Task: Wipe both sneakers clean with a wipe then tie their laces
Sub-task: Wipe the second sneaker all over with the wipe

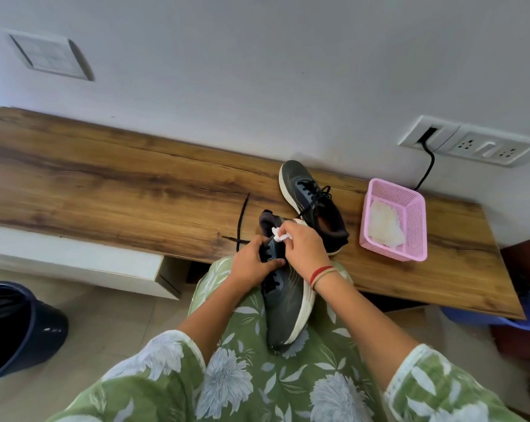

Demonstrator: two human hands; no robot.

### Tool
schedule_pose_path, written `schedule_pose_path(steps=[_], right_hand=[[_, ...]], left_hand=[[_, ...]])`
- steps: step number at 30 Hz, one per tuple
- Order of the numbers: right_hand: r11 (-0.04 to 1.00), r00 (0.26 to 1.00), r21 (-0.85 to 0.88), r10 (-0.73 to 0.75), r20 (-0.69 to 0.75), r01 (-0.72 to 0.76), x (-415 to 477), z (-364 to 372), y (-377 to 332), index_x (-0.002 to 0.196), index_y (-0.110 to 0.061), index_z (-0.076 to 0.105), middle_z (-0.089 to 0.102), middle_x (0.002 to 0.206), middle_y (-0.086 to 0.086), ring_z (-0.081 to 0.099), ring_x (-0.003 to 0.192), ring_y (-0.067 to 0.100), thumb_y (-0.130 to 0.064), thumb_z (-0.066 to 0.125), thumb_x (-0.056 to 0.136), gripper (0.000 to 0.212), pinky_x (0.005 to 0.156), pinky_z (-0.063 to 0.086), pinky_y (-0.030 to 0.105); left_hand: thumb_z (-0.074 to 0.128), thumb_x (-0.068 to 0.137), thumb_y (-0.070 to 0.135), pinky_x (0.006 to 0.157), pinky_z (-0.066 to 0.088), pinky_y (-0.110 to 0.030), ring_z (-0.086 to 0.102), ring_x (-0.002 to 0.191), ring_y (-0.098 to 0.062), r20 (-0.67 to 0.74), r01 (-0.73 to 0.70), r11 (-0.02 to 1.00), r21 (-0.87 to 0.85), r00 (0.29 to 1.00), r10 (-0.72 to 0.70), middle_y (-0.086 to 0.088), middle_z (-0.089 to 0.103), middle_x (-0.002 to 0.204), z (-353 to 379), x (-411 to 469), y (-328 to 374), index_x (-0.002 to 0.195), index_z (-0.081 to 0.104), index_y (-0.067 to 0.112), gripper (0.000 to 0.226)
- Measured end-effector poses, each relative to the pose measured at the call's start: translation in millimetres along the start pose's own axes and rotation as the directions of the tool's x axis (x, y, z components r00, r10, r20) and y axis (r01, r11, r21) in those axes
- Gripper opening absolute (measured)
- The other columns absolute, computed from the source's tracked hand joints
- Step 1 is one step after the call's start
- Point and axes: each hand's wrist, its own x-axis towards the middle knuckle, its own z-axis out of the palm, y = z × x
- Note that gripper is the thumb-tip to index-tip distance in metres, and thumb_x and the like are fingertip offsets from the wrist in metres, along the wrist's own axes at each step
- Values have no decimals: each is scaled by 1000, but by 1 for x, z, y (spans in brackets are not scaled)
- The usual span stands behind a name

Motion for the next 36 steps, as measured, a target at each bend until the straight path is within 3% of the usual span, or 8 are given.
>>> schedule_pose_path(steps=[6,11,16,19,23,26,28,36], right_hand=[[989,956,42,-146,256,140,-24,-15,7,96,-21,60,64,89,2,58,84,21,-2,52,81,26,74,45,34],[980,988,172,122,-95,-104,15,-22,7,107,-12,69,67,106,8,61,99,21,-4,57,85,26,91,46,31],[982,997,-178,73,7,-70,8,6,-5,103,-15,70,64,99,9,57,97,30,-6,47,87,29,84,47,39],[988,1000,-156,6,16,-3,-7,6,-6,100,-18,70,64,94,6,56,94,28,-6,48,86,29,82,43,40],[982,972,-170,-46,231,87,-17,-10,1,99,-29,71,66,102,-1,53,100,23,-12,53,85,29,88,40,37],[995,992,41,88,89,-92,1,-17,4,92,-28,71,68,90,0,59,90,21,-16,57,84,20,84,48,40],[988,985,-8,153,-75,-154,12,-15,-1,94,-26,71,68,89,2,57,91,23,-17,56,86,19,83,47,39],[998,1000,-65,-1,15,2,-13,1,-2,98,-20,71,68,92,0,49,98,22,-7,52,84,27,84,43,35]], left_hand=[[77,74,34,83,47,-41,61,96,-24,-16,-65,994,87,998,66,-4,66,104,1,-1,-2,113,55,14,49],[76,77,38,85,46,-36,59,100,-22,-64,-51,985,162,996,63,-2,63,110,4,-3,6,114,53,17,49],[76,77,34,81,42,-32,56,102,-22,-65,-68,982,173,995,81,-4,60,111,3,-4,3,116,52,14,50],[76,77,32,80,42,-32,55,100,-21,-63,-73,984,165,994,85,-5,59,109,3,-4,0,115,52,12,50],[77,75,36,81,45,-36,57,99,-22,-57,-88,987,136,994,96,-5,61,108,3,-2,-1,115,54,12,52],[77,76,37,80,45,-34,57,98,-20,-62,-67,987,147,995,77,-2,60,109,3,-2,2,114,53,15,51],[76,76,38,80,46,-34,57,97,-19,-63,-64,987,146,995,74,0,59,108,3,-2,4,112,52,16,48],[77,75,31,80,46,-39,56,94,-22,-59,-104,982,156,992,114,-4,58,103,5,-1,-5,108,52,12,46]])
